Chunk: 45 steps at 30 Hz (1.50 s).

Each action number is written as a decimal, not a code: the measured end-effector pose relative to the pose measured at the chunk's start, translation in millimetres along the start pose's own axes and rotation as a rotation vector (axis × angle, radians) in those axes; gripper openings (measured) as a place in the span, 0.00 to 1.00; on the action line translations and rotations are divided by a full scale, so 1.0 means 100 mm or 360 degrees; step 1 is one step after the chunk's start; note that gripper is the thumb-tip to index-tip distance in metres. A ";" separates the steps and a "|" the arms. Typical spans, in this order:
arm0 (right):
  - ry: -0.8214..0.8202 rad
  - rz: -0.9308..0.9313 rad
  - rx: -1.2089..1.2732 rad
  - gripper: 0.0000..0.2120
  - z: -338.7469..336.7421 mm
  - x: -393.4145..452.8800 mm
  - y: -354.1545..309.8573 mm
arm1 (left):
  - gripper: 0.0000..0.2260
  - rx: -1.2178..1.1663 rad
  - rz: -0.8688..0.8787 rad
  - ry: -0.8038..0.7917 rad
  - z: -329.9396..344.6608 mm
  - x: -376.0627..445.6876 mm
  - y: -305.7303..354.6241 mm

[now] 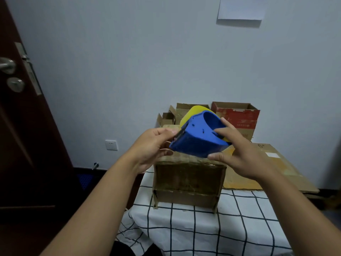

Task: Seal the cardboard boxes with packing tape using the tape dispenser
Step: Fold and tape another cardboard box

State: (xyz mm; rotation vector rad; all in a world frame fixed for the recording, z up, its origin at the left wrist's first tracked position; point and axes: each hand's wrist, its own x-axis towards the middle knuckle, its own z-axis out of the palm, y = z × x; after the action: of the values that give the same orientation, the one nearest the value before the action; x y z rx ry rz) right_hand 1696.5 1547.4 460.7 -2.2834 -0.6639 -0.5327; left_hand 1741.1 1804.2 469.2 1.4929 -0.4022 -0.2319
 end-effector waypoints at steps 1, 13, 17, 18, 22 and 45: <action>-0.0001 0.0063 0.0072 0.22 -0.02 0.03 0.00 | 0.12 -0.0010 0.0062 0.0050 0.01 0.02 0.02; 0.0074 0.0533 0.1504 0.34 -0.03 0.47 0.03 | 0.24 -0.0085 0.0086 -0.0129 0.11 0.23 0.06; 0.0018 0.0571 0.1466 0.26 -0.03 0.49 0.09 | 0.30 0.0023 0.0129 -0.0024 0.07 0.21 0.01; 0.0017 0.0561 0.1292 0.25 -0.05 0.51 0.09 | 0.30 0.0059 0.0149 0.0005 0.06 0.21 0.01; -0.0113 0.0391 0.0625 0.19 -0.18 0.56 0.01 | 0.26 0.0156 0.0213 0.0152 0.12 0.18 0.00; -0.0251 0.0446 0.1236 0.25 -0.33 0.45 0.18 | 0.08 0.0790 0.0776 0.0678 0.31 -0.10 0.21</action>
State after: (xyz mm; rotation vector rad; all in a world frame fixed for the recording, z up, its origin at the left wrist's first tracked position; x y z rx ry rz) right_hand 1736.3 1526.0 498.2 -1.6397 -0.4931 0.0532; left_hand 1717.6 1781.4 490.0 1.8154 -0.4829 0.6042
